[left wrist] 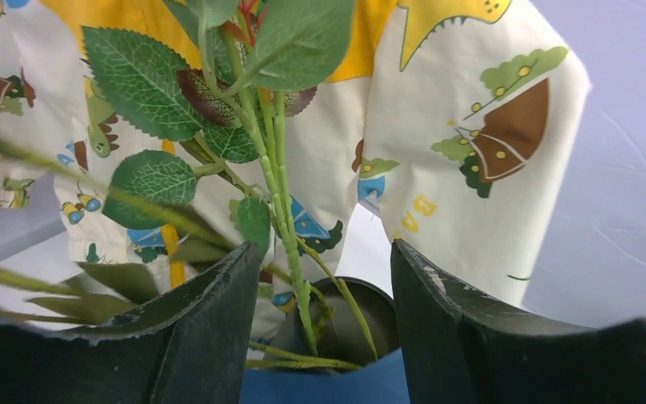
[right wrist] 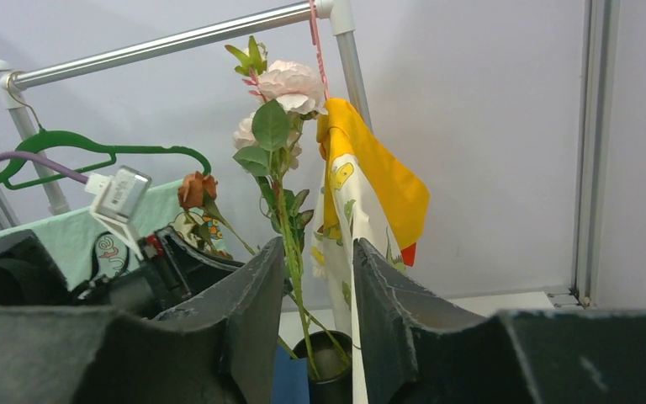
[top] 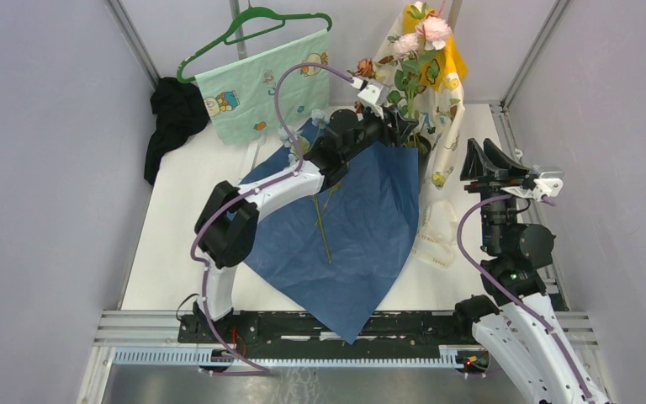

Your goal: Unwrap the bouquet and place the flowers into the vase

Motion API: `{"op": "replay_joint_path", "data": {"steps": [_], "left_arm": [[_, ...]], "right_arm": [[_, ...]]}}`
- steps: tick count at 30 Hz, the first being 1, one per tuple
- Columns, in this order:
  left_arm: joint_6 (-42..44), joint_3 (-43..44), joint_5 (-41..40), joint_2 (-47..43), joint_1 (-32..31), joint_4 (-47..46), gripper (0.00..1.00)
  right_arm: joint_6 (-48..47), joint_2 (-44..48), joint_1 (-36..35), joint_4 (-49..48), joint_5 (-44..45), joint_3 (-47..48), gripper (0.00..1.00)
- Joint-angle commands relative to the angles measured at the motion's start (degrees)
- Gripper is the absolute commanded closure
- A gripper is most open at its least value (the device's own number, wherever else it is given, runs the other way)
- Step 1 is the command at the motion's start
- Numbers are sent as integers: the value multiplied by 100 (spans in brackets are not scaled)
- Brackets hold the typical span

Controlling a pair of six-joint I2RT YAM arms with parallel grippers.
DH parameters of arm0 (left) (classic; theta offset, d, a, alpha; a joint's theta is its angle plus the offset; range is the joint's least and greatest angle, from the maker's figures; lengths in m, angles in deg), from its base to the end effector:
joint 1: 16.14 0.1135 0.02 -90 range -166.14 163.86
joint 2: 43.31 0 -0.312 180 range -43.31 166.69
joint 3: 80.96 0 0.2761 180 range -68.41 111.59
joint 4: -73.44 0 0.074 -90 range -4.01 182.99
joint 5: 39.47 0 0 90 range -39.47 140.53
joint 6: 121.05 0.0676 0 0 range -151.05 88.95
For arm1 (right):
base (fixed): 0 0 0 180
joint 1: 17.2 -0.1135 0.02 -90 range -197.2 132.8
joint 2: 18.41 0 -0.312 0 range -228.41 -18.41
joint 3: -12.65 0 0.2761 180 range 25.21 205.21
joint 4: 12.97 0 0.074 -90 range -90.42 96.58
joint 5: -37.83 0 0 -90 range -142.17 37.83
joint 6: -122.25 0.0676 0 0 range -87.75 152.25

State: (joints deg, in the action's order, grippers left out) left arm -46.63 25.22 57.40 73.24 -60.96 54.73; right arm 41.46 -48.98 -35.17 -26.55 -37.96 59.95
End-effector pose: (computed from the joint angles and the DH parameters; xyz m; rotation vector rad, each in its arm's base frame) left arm 0.3991 -0.4080 0.3634 0.4771 1.4183 -0.9464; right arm 0.1347 0.0262 0.4221 0.1458 1.0540 0.2999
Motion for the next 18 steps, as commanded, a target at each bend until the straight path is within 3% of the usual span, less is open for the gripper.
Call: {"op": "replay_joint_path", "data": {"steps": [1, 6, 10, 15, 18], "left_arm": [[-18, -247, -77, -906, -42, 189, 35], [-6, -650, -68, -1498, -69, 291, 35], [38, -1025, -507, -2140, -87, 504, 35], [164, -1107, -1923, -2876, -89, 1731, 34], [174, -1057, -3082, -2935, -76, 2638, 33]], "right_arm": [[91, -80, 0, -277, -108, 6, 55], [113, -159, 3, -270, -239, 44, 45], [84, -188, -3, -228, -348, 92, 24], [11, -387, -3, -63, -857, 332, 21], [41, -820, -3, 170, -1533, 739, 15]]}}
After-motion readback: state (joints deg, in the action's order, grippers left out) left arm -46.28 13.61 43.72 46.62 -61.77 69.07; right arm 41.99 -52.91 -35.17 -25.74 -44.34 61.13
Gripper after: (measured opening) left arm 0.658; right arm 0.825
